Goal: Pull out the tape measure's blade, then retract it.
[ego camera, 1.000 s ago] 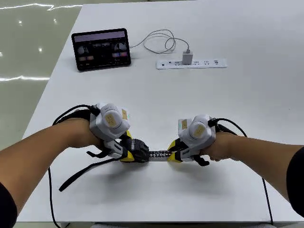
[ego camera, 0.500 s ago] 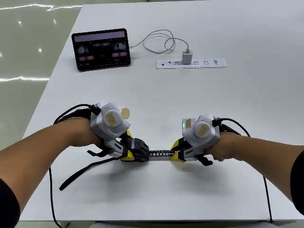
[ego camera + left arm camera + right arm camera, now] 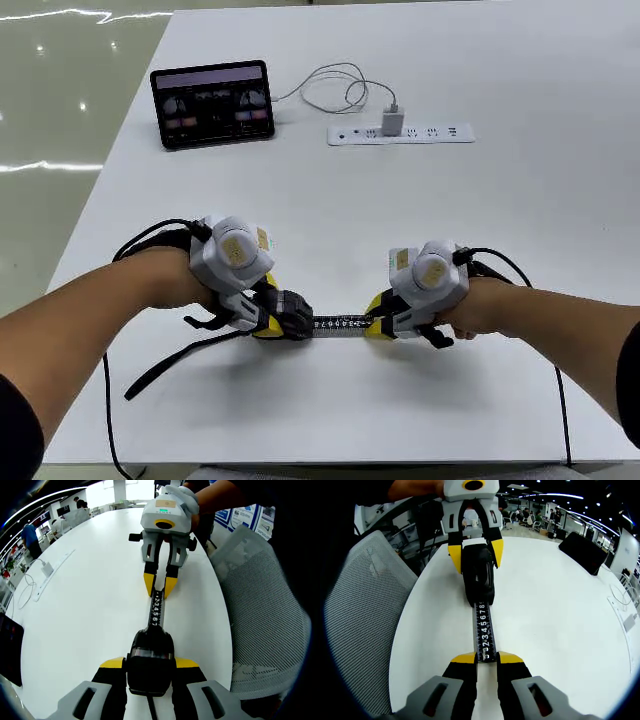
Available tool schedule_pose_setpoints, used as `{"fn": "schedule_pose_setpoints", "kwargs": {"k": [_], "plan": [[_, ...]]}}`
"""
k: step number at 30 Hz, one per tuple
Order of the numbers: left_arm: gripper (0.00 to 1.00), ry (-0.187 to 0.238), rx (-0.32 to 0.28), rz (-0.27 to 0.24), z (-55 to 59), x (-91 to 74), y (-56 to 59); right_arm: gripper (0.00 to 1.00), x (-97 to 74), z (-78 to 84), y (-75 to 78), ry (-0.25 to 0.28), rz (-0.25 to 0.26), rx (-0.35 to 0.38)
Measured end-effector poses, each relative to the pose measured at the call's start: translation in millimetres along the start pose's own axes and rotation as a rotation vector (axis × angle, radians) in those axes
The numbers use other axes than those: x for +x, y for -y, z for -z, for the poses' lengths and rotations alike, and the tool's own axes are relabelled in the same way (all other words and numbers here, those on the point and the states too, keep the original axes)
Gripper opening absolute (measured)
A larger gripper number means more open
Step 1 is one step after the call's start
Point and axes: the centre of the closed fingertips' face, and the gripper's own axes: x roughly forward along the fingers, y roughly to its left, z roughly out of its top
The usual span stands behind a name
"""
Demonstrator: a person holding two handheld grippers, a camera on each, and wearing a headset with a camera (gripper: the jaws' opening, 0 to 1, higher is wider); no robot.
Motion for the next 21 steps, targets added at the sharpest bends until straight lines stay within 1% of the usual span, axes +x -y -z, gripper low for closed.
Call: {"fn": "schedule_pose_setpoints", "kwargs": {"k": [3, 5, 10, 21], "plan": [[0.3, 0.002, -0.002, -0.001, 0.1, -0.1, 0.3, 0.09, -1.6, 2.3, -0.1, -0.003, -0.002, -0.004], [0.3, 0.004, -0.004, -0.002, 0.0, 0.0, 0.3, 0.09, -3.2, 4.0, 0.4, -0.002, 0.003, -0.028], [0.3, 0.01, -0.008, -0.003, -0.4, 0.4, 0.4, 0.09, -6.6, 7.4, 2.4, -0.001, 0.005, -0.018], [0.3, 0.013, -0.009, -0.004, -1.4, 0.4, 1.1, 0.09, -12.7, 14.9, 1.5, -0.008, -0.007, -0.001]]}}
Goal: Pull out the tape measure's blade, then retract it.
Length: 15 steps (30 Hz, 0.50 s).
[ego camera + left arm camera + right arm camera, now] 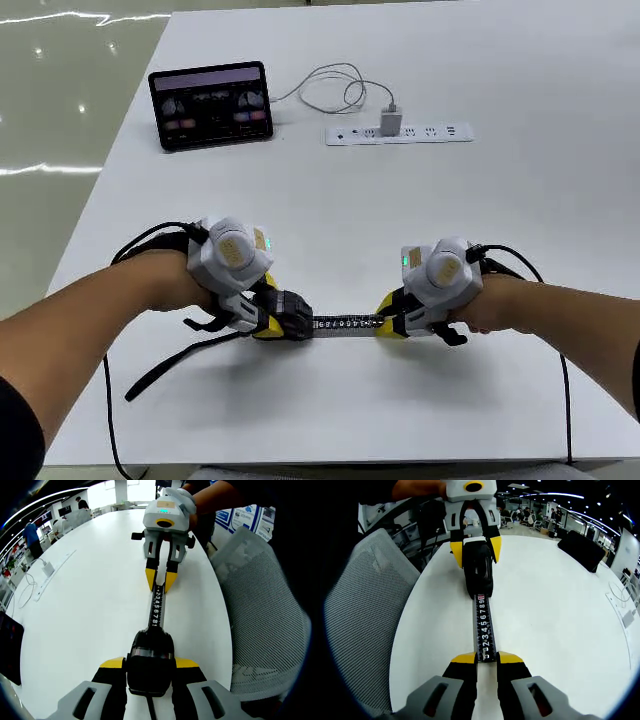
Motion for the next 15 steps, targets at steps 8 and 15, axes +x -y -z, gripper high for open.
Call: {"fn": "schedule_pose_setpoints", "kwargs": {"k": [8, 15], "plan": [[0.3, -0.001, 0.002, 0.001, -0.4, 0.3, 0.3, 0.09, -5.7, 6.4, 0.7, -0.002, 0.006, 0.007], [0.3, 0.0, 0.005, 0.0, -0.3, 0.1, 0.2, 0.09, -11.3, 13.3, 1.3, 0.001, 0.014, 0.018]]}}
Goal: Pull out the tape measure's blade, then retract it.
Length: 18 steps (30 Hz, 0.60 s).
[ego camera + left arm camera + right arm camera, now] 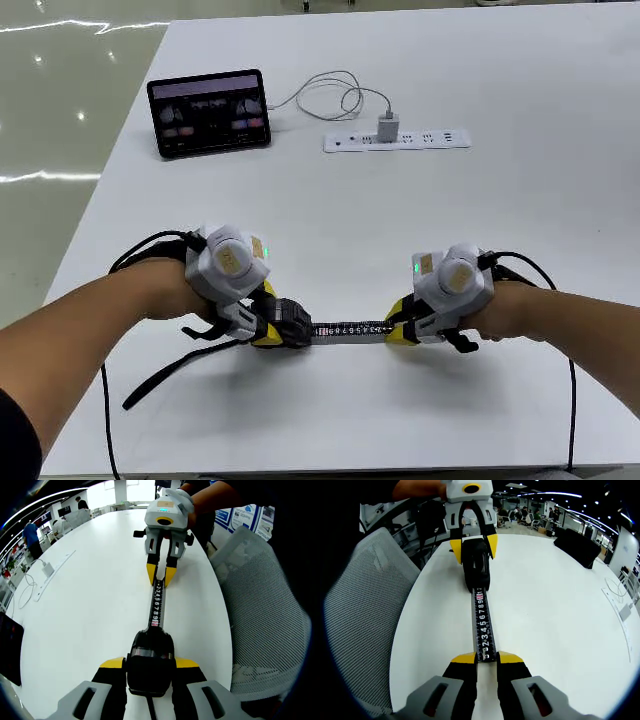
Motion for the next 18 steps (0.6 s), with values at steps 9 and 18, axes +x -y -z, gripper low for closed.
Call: {"fn": "schedule_pose_setpoints", "kwargs": {"k": [9, 18], "plan": [[0.3, 0.005, -0.003, -0.004, -0.4, 0.1, 0.1, 0.09, -5.6, 6.6, 0.4, -0.005, 0.008, 0.005], [0.3, 0.008, -0.003, -0.004, -0.5, 0.3, 0.6, 0.09, -9.8, 12.7, 1.1, -0.009, 0.012, 0.012]]}}
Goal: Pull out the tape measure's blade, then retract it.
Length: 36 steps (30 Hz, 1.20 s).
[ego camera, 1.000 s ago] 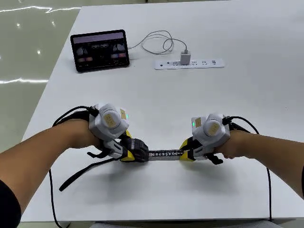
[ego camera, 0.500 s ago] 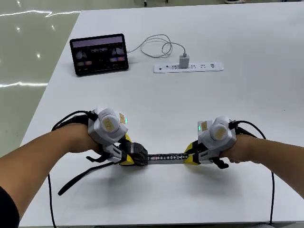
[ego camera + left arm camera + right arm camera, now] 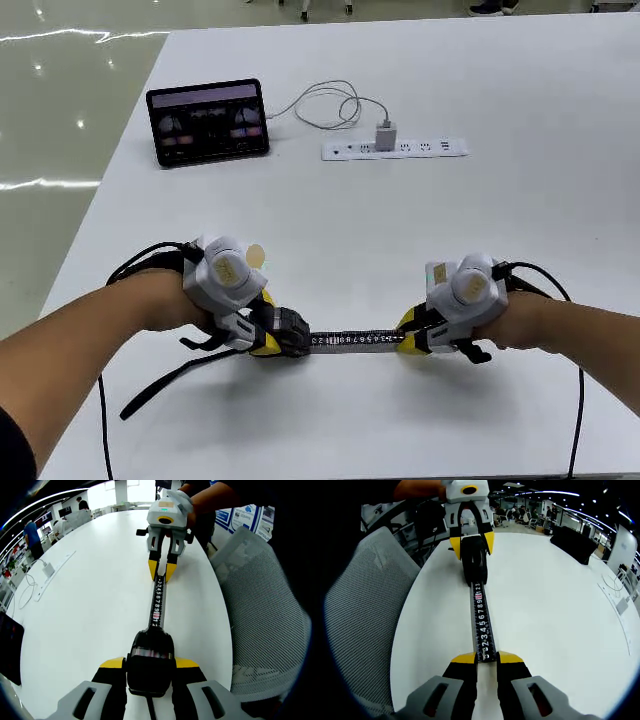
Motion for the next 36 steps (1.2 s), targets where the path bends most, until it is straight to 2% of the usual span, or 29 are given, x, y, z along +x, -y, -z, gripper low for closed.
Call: {"fn": "schedule_pose_setpoints", "kwargs": {"k": [36], "plan": [[0.3, 0.004, -0.007, -0.005, -0.2, -0.3, -0.7, 0.09, -15.6, 21.6, 3.4, -0.011, 0.007, 0.024]]}}
